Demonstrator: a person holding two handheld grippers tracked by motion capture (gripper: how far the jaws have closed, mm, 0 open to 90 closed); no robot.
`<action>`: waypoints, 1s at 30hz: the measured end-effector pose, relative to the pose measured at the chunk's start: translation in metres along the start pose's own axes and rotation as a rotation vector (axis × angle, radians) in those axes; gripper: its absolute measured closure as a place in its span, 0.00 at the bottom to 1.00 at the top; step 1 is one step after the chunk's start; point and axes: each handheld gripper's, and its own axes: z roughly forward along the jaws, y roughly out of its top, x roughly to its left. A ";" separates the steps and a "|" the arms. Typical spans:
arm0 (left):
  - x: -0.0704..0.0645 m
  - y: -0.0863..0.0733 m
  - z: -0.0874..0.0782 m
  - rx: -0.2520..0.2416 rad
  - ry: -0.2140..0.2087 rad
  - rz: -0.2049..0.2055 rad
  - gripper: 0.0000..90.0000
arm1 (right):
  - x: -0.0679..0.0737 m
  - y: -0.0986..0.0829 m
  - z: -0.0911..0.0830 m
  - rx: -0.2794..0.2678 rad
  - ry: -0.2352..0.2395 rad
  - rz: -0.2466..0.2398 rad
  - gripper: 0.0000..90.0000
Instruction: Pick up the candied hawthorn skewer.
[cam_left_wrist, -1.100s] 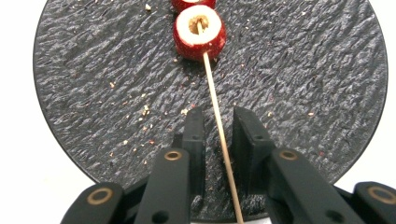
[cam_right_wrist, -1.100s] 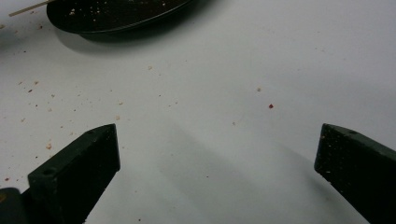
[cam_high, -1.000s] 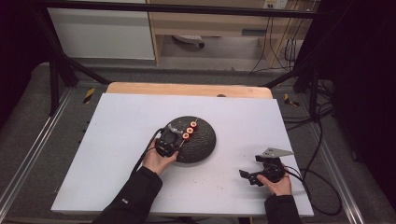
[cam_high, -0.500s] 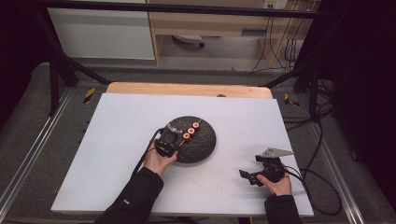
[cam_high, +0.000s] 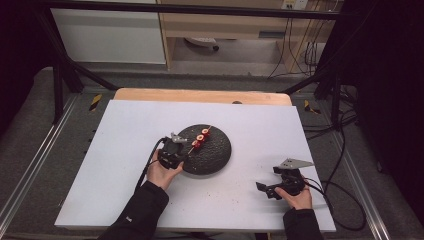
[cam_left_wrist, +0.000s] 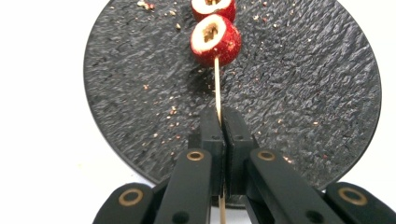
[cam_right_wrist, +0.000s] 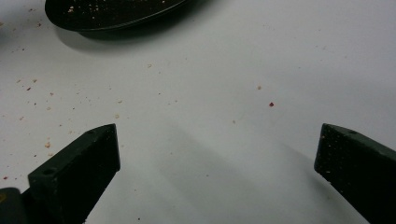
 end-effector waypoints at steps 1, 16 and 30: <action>0.001 -0.001 -0.002 -0.005 -0.003 0.000 0.98 | 0.000 0.000 0.000 0.002 0.002 0.001 0.01; 0.017 -0.024 -0.031 -0.109 -0.051 -0.004 0.98 | 0.001 0.000 0.000 -0.006 0.000 0.016 0.01; 0.024 -0.048 -0.055 -0.174 -0.089 0.010 0.98 | 0.005 0.004 0.001 -0.013 0.009 0.023 0.01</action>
